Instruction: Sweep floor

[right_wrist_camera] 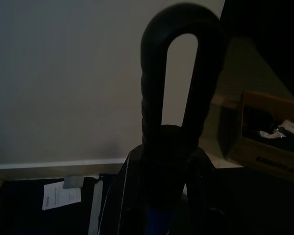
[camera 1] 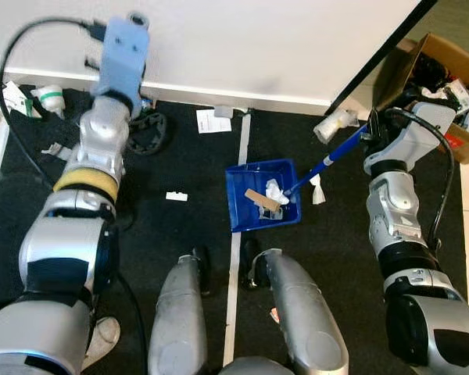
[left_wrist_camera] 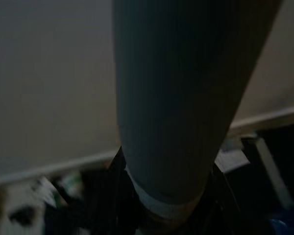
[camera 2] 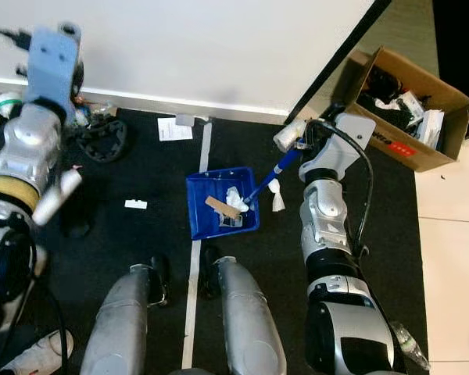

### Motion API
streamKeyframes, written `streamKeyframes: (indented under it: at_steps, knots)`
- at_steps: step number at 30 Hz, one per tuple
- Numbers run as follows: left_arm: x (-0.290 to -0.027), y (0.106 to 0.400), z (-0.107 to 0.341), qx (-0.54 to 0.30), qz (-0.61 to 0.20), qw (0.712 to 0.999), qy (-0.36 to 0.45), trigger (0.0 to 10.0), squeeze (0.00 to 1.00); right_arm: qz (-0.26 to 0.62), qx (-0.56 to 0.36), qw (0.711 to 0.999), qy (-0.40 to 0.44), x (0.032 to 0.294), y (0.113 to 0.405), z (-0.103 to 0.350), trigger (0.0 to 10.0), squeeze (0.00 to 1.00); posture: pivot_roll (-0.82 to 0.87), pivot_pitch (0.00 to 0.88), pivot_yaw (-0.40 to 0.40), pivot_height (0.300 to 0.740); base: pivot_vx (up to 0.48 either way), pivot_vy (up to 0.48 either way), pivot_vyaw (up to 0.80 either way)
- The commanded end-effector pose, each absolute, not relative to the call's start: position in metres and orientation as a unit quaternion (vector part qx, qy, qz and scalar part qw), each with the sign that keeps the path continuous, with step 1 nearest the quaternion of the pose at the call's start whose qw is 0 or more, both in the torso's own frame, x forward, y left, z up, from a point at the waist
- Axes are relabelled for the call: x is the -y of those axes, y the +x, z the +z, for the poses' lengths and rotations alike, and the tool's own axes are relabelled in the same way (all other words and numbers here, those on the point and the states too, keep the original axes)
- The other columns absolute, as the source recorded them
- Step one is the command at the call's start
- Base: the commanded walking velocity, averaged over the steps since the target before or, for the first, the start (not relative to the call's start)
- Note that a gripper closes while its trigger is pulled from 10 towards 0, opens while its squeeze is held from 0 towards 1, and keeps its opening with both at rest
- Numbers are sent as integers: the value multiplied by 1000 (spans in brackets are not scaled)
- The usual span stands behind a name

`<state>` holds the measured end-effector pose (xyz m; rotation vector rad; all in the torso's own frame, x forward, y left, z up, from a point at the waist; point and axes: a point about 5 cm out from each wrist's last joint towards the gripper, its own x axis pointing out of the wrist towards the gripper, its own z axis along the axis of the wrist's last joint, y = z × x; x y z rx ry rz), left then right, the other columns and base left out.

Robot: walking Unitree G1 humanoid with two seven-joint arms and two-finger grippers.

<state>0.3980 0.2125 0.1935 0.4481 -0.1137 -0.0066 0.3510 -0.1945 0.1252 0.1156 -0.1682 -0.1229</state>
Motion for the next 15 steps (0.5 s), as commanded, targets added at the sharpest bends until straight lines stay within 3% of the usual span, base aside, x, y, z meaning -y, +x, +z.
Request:
streamKeyframes:
  at_steps: [1, 15]
  knots:
    - [-203, 394, 179, 65, -8, 977, 205, 10000, 0, -47, -35, 997, 46, 187, 333, 74, 10000, 0, -96, 456, -102, 740, 0, 0, 0]
    - [-173, 396, 180, 104, 25, 982, 158, 10000, 0, 13, -16, 999, 30, 147, 317, 76, 10000, 0, -168, 494, -95, 740, 0, 0, 0]
